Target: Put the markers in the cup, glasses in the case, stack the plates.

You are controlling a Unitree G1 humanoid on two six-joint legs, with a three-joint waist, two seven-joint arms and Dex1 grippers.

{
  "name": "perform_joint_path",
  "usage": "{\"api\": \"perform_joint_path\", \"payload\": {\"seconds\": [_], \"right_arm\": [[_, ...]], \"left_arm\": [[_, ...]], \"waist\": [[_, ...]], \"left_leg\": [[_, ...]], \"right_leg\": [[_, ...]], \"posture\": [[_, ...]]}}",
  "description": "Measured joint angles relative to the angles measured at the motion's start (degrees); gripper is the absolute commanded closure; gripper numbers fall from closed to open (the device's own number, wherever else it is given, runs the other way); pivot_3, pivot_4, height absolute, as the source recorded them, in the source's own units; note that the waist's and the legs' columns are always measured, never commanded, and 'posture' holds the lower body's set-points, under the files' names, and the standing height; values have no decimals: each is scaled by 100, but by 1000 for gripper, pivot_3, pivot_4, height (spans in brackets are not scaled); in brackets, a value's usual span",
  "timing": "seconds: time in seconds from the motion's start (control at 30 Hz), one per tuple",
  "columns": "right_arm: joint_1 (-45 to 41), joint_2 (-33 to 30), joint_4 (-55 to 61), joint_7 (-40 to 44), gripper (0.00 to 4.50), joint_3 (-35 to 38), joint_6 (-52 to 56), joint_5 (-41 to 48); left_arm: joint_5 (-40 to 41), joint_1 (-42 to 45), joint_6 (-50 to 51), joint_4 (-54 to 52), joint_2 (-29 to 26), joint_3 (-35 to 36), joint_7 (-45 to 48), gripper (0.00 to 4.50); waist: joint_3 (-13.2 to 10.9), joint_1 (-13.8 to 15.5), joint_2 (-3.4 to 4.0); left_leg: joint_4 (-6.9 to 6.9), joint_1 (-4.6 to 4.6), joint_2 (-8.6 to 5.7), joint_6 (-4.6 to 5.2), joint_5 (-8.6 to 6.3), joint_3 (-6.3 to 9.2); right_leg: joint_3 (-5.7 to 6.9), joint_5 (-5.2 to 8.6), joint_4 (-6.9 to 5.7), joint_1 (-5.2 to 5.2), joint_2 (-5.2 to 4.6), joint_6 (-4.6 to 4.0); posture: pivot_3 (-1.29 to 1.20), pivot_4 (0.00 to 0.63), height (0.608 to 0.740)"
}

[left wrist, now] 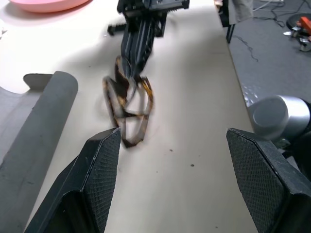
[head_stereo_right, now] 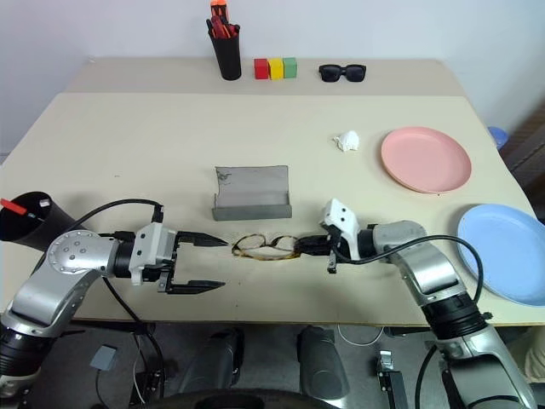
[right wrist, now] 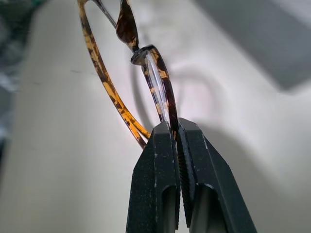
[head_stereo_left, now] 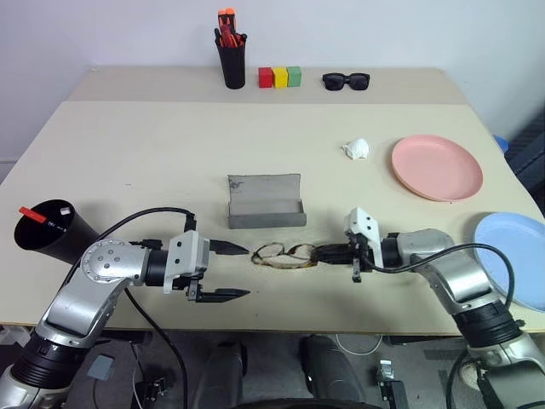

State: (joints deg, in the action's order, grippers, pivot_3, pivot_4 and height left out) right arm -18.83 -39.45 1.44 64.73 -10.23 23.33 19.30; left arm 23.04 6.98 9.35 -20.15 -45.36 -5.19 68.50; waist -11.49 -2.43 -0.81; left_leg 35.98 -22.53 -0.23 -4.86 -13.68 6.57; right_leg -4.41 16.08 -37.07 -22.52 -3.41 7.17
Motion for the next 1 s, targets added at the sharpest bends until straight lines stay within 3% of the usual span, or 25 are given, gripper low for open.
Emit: {"api": "perform_joint_path", "payload": {"seconds": [0.47, 0.77, 1.0], "right_arm": [[166, -387, -745, -641, 4431, 1044, -1295, -527], [-139, 49, -1588, -2457, 4431, 1499, -2961, -1410], [-137, 112, -2485, -4603, 4431, 1434, -4489, -3078]], "left_arm": [[-47, 67, -130, 155, 66, -3, -54, 971], [-118, 185, -226, 306, 121, -14, -48, 971], [-131, 177, -232, 320, 182, -25, -106, 971]], "waist": [[0, -12, 0], [0, -11, 1], [0, -11, 1]], "left_leg": [[0, 1, 0, 0, 0, -3], [-4, 2, 0, 0, 0, -4], [-1, 2, -2, 0, 0, -5]], "right_leg": [[-2, -2, -1, 0, 0, 3], [-4, -7, -2, -1, 1, 11], [-6, 0, -4, -1, 1, -3]], "posture": [[0, 150, 740], [0, 150, 740], [0, 150, 740]]}}
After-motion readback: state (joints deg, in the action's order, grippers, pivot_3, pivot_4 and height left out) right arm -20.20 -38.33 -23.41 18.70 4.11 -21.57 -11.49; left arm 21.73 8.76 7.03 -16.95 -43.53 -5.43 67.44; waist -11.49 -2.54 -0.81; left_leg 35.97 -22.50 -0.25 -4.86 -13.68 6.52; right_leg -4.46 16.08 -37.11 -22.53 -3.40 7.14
